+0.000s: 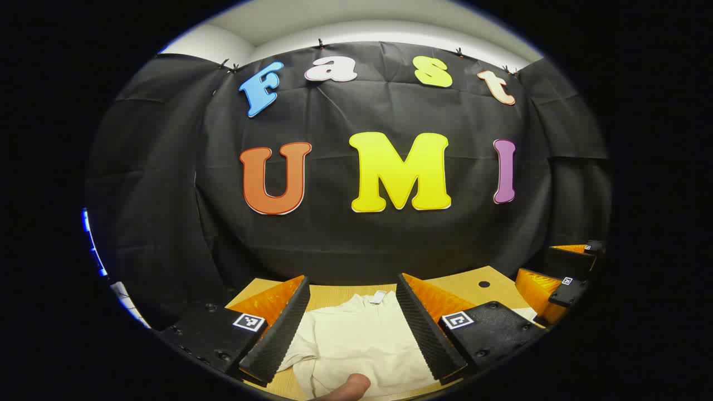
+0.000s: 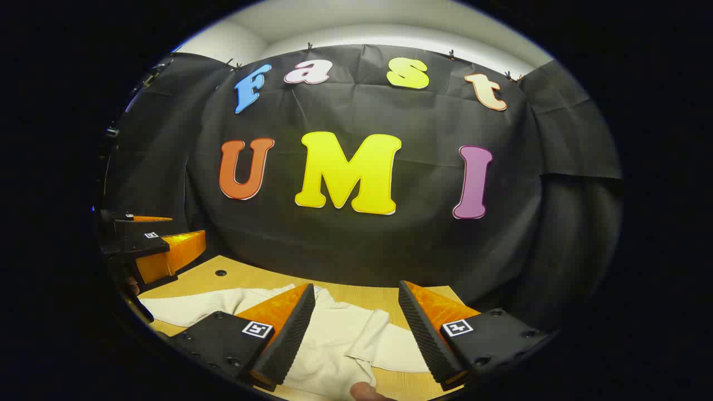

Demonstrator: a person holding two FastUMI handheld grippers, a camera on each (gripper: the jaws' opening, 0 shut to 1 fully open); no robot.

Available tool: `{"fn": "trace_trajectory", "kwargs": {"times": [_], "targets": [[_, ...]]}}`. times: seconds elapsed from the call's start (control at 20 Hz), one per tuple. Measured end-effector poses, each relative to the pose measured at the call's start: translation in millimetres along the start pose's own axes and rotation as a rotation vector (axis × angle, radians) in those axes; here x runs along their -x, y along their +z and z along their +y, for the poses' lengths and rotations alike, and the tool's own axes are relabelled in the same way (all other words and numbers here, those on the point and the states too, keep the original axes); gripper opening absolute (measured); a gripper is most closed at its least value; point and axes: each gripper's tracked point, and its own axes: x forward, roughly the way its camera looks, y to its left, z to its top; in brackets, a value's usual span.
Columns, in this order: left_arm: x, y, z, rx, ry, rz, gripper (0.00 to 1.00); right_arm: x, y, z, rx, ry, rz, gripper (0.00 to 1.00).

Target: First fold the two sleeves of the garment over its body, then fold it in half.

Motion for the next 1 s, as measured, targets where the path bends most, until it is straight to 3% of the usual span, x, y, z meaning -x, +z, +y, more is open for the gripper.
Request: {"fn": "trace_trajectory", "kwargs": {"times": [0.65,0.85,1.0], "targets": [[7.1,-2.9,9.1,0.011,0.024,-0.002,0.99,3.7,-12.5,-2.2,-0.003,0.006,0.027,0.94],[9.6,1.2,10.4,0.055,0.034,-0.034,0.99,-8.2,-51.3,-42.9,0.010,-0.103,0.124,0.95],[8.6,-8.4,0.7,0.069,0.034,-0.016,0.99,-12.8,-92.8,-96.0,-0.039,-0.207,0.205,0.95]]}}
